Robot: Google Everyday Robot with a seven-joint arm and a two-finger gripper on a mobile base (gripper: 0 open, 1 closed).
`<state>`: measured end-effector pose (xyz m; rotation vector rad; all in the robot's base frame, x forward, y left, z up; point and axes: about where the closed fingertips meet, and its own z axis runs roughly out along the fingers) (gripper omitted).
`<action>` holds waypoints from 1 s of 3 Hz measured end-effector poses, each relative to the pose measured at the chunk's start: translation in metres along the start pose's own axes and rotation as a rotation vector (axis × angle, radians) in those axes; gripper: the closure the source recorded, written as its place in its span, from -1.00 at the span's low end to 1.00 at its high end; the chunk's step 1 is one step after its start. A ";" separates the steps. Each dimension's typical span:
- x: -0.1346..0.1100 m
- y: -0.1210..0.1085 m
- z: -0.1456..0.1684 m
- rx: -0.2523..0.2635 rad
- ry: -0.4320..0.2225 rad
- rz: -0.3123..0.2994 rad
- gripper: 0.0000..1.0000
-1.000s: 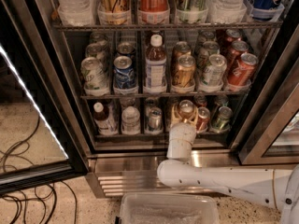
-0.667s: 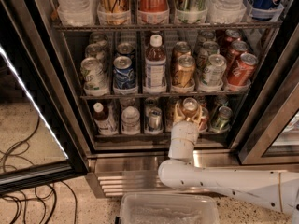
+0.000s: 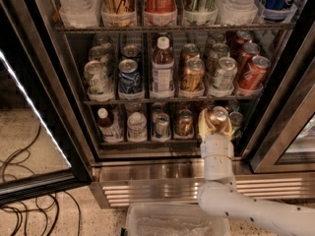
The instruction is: Pick orange can from bottom shelf of fridge
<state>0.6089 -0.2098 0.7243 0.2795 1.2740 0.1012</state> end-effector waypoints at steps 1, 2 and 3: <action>-0.011 -0.007 -0.013 -0.151 0.034 0.033 1.00; -0.002 0.018 -0.018 -0.249 0.075 0.080 1.00; -0.002 0.018 -0.018 -0.249 0.075 0.080 1.00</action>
Offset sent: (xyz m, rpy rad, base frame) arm -0.0147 -0.0086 0.0050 -0.0104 -0.0095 0.1344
